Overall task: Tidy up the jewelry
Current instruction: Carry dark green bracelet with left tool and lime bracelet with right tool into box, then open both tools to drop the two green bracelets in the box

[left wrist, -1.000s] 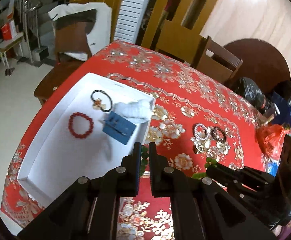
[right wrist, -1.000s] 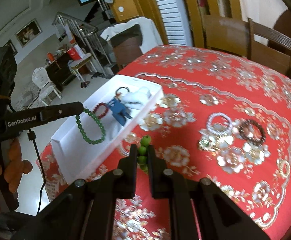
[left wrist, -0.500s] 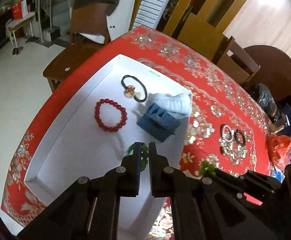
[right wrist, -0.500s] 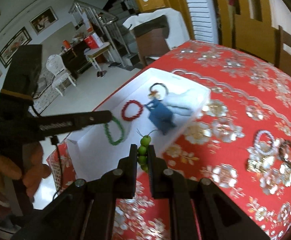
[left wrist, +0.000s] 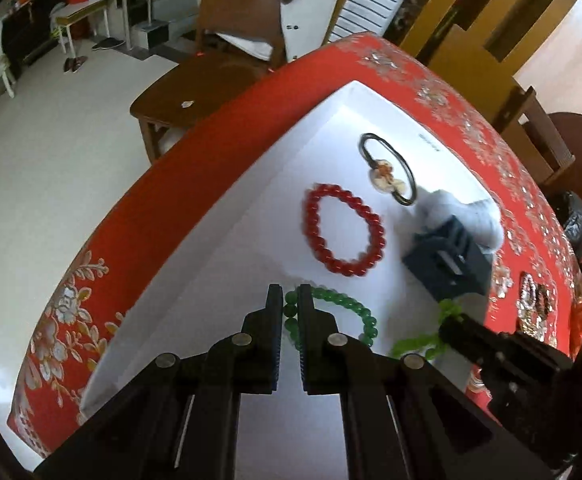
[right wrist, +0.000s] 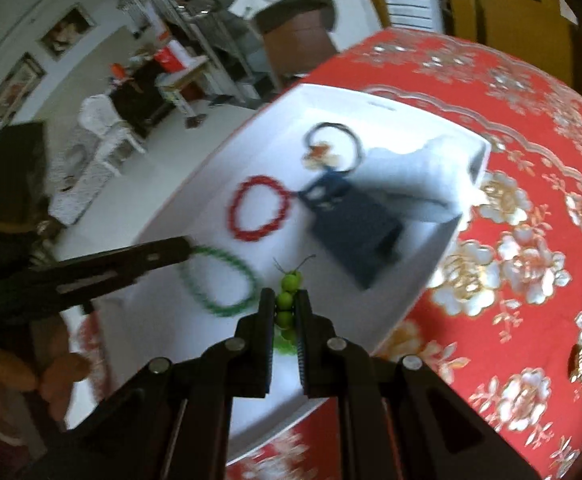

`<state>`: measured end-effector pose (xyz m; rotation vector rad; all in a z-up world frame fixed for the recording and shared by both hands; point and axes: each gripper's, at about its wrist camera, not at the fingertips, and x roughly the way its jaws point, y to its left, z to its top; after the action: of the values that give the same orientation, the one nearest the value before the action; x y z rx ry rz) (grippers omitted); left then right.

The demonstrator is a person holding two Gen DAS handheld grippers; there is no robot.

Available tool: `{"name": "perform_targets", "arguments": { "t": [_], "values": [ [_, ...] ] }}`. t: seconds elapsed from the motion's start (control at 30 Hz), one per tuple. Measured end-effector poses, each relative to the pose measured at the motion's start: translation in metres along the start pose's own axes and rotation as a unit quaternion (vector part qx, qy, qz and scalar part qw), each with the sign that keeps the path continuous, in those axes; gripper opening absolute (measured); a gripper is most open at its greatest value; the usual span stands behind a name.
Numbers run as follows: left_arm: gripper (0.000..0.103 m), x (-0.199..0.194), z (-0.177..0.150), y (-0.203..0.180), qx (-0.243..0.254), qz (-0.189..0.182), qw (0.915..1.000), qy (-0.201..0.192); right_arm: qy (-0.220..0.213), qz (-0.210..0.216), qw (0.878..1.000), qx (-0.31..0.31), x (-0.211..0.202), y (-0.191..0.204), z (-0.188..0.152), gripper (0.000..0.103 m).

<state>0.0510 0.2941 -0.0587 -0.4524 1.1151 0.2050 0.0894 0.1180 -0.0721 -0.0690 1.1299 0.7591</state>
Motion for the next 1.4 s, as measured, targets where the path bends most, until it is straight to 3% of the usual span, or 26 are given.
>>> {"name": "perform_targets", "arguments": {
  "t": [0.17, 0.23, 0.3, 0.37, 0.4, 0.7, 0.87, 1.13, 1.4],
  "values": [
    [0.033, 0.005, 0.001, 0.002, 0.006, 0.010, 0.9999, -0.001, -0.006, -0.040, 0.999, -0.016, 0.005, -0.004, -0.002, 0.010],
    [0.033, 0.006, 0.000, 0.001, 0.009, 0.010, 0.9999, -0.005, -0.006, -0.051, 0.998, -0.028, 0.005, -0.001, -0.005, 0.015],
    [0.037, 0.006, 0.000, 0.000, 0.014, 0.008, 0.9998, -0.006, -0.010, -0.049, 0.998, -0.037, 0.000, 0.002, -0.008, 0.024],
    [0.052, 0.005, -0.001, -0.001, 0.019, 0.011, 0.9997, -0.010, -0.019, -0.042, 0.998, -0.039, -0.010, 0.003, -0.013, 0.028],
    [0.054, 0.003, -0.001, -0.002, 0.019, 0.012, 0.9996, -0.015, -0.025, -0.041, 0.998, -0.039, -0.015, 0.002, -0.015, 0.029],
    [0.057, -0.022, -0.011, -0.020, 0.032, 0.038, 0.9978, -0.043, -0.047, -0.023, 0.999, -0.010, -0.052, -0.007, -0.035, 0.041],
    [0.057, -0.036, -0.021, -0.044, 0.047, 0.052, 0.9959, -0.056, -0.059, -0.040, 0.997, -0.008, -0.070, -0.012, -0.043, 0.049],
    [0.057, -0.044, -0.042, -0.097, 0.075, 0.036, 0.9944, -0.064, -0.063, -0.060, 0.996, 0.016, -0.099, -0.037, -0.060, 0.052],
    [0.057, -0.038, -0.067, -0.168, 0.122, 0.019, 0.9908, -0.055, -0.075, -0.111, 0.990, 0.047, -0.143, -0.084, -0.094, 0.057]
  ]
}}
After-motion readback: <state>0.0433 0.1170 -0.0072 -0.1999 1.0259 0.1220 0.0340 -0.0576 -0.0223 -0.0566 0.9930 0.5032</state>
